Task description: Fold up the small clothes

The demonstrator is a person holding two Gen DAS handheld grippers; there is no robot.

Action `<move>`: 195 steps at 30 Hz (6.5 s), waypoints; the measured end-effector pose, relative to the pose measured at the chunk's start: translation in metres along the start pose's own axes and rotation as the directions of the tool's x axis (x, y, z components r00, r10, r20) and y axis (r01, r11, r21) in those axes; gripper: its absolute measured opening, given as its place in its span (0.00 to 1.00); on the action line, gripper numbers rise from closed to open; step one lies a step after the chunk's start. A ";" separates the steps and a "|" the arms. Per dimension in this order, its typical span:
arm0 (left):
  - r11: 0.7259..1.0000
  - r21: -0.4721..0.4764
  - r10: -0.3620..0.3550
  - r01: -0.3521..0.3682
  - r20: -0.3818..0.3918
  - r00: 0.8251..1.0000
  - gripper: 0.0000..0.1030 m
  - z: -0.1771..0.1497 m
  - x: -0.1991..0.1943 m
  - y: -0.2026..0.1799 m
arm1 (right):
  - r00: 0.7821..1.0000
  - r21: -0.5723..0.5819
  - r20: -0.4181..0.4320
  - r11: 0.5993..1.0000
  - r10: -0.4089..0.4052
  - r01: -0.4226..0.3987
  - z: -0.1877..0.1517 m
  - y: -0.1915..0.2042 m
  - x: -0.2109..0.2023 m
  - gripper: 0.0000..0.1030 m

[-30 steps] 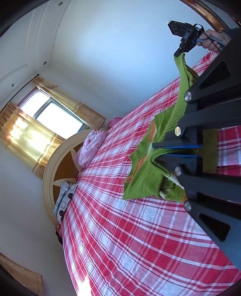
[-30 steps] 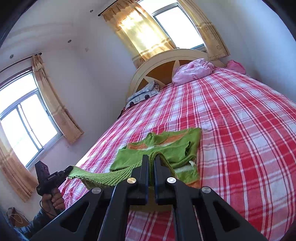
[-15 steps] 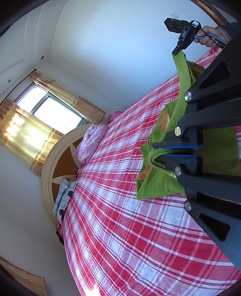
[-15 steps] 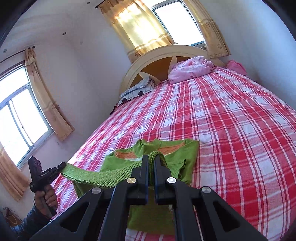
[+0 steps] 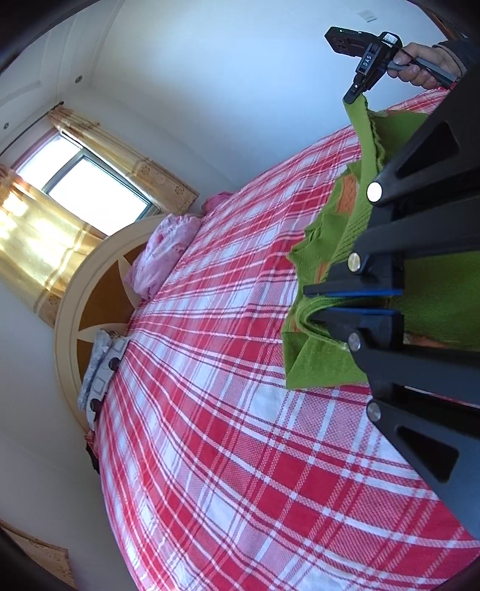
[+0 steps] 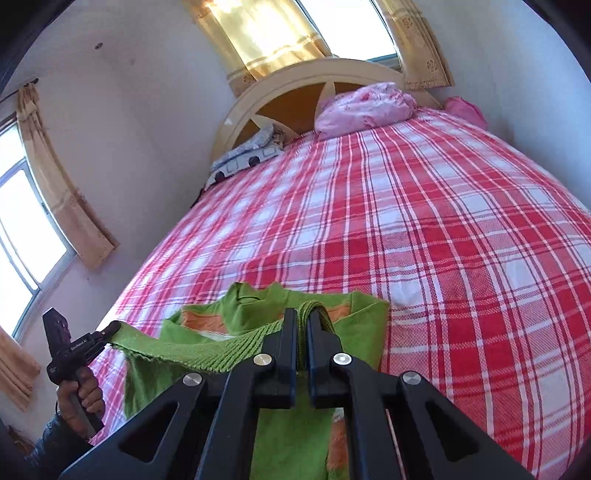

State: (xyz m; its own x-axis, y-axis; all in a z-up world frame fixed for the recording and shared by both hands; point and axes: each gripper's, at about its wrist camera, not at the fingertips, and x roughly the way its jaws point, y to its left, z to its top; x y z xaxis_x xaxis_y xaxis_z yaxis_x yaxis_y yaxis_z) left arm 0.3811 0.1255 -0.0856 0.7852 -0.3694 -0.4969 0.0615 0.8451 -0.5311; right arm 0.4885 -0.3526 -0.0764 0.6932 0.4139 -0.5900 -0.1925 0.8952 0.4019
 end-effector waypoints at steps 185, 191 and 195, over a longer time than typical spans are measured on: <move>0.964 -0.149 -0.247 0.219 -0.212 0.945 0.12 -0.012 0.074 0.079 | 0.984 -0.640 -0.175 0.759 0.003 -0.117 -0.222 0.312 0.115 0.10; 0.963 -0.118 -0.259 0.241 -0.178 0.949 0.11 -0.011 0.066 0.074 | 0.980 -0.589 -0.189 0.791 0.064 -0.165 -0.214 0.305 0.111 0.09; 0.958 -0.156 -0.266 0.240 -0.179 0.947 0.11 -0.010 0.064 0.074 | 0.978 -0.537 -0.165 0.820 0.127 -0.197 -0.205 0.296 0.097 0.09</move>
State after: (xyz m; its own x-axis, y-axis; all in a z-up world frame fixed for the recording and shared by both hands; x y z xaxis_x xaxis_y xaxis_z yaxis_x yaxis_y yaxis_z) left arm 0.4293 0.1609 -0.1637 0.6171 -0.6439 -0.4523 0.1509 0.6610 -0.7351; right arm 0.3564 -0.0136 -0.1588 0.5391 0.5458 -0.6414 -0.6677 0.7412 0.0695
